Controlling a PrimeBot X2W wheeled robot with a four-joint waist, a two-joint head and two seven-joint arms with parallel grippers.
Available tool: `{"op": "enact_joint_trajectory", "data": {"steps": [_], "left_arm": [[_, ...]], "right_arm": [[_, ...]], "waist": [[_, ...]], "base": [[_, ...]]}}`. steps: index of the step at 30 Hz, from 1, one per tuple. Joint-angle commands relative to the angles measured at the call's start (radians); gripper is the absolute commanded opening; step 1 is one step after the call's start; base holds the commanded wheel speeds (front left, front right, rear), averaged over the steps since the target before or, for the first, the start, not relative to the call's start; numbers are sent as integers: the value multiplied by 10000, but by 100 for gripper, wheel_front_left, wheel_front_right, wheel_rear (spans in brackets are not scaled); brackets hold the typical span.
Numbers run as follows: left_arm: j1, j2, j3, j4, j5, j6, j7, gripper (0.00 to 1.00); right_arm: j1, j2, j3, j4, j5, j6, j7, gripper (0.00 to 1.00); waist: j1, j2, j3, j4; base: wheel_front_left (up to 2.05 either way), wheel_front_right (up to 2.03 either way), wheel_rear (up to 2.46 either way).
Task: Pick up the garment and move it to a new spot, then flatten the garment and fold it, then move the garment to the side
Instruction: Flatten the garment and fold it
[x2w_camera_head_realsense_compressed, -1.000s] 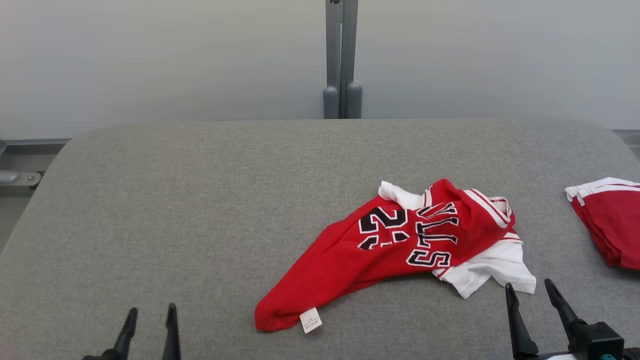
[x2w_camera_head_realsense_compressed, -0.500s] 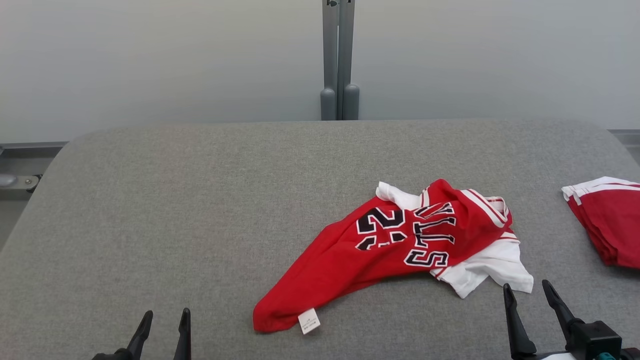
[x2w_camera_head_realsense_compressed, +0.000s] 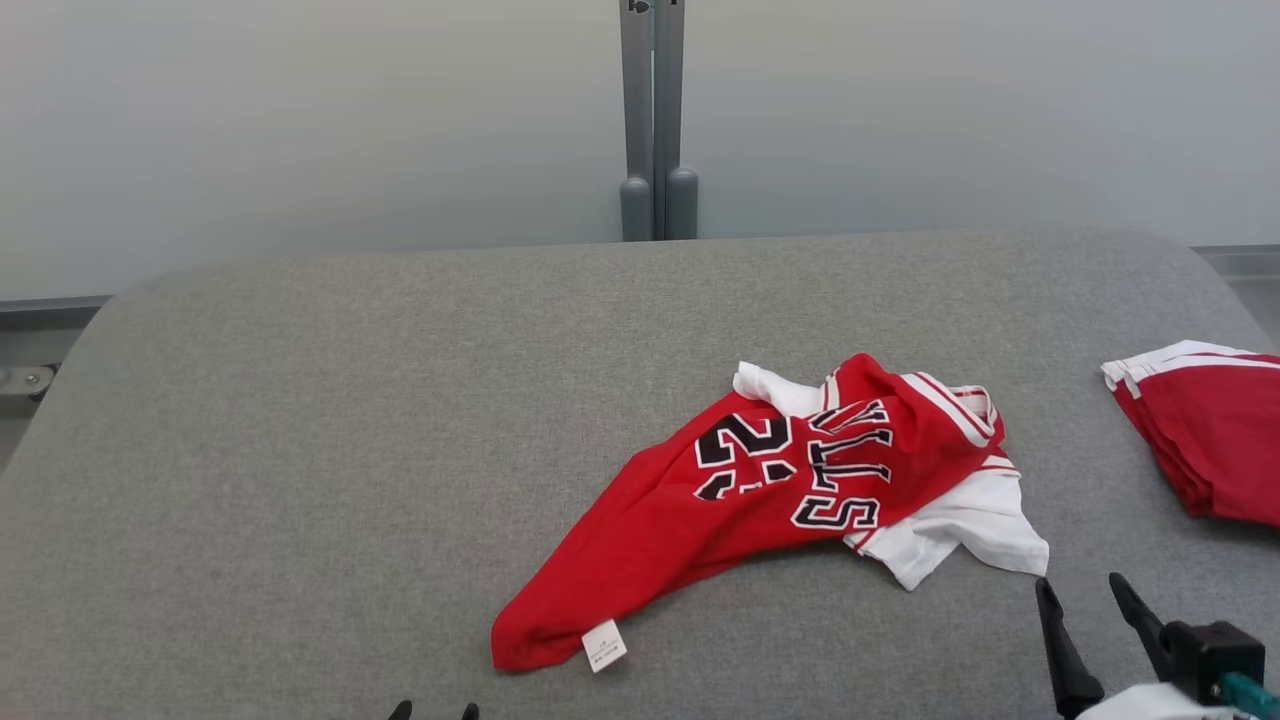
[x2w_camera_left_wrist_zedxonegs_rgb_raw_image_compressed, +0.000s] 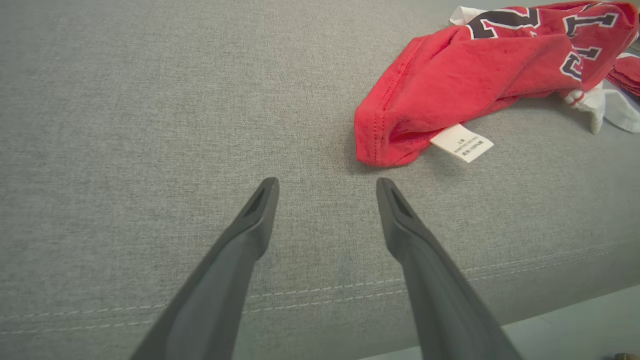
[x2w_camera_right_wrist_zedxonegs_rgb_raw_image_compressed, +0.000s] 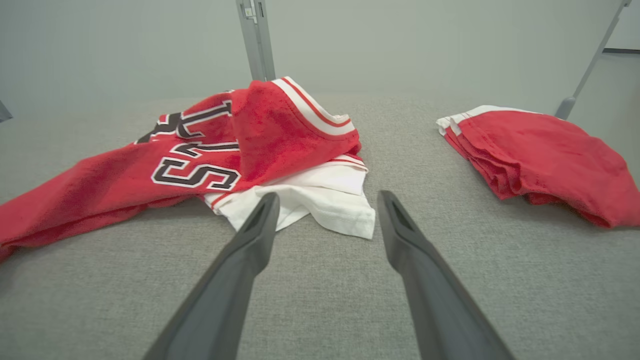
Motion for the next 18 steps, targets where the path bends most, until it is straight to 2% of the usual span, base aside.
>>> {"op": "enact_joint_trajectory", "data": {"steps": [1, 4, 8, 14, 18], "left_arm": [[-540, 160, -446, 240, -461, 1, 410, 100], [-917, 232, -936, 608, -1170, 2, 865, 100], [-1415, 183, -1270, 1038, -1806, 2, 1194, 100], [-2079, 168, -1572, 1606, -2143, 2, 1273, 100], [-2377, 133, -1694, 1849, -2256, 2, 1241, 100]], "right_arm": [[-490, -488, 140, 296, 216, -19, 568, 100], [-1032, -1183, 276, 786, 485, -19, 1526, 100], [-1908, -1650, 790, 1442, 977, -14, 2472, 100], [-3256, -1928, 1635, 2731, 1726, -19, 3159, 100], [-3857, -2057, 1919, 3356, 1949, -19, 3167, 100]], "waist": [[0, -1, 68, -104], [0, -1, 154, -221], [0, -1, 322, -370], [0, -1, 548, -452], [0, -1, 652, -407]], "base": [[0, 0, 0], [0, 0, 0], [0, 0, 0], [0, 0, 0], [0, 0, 0]]}}
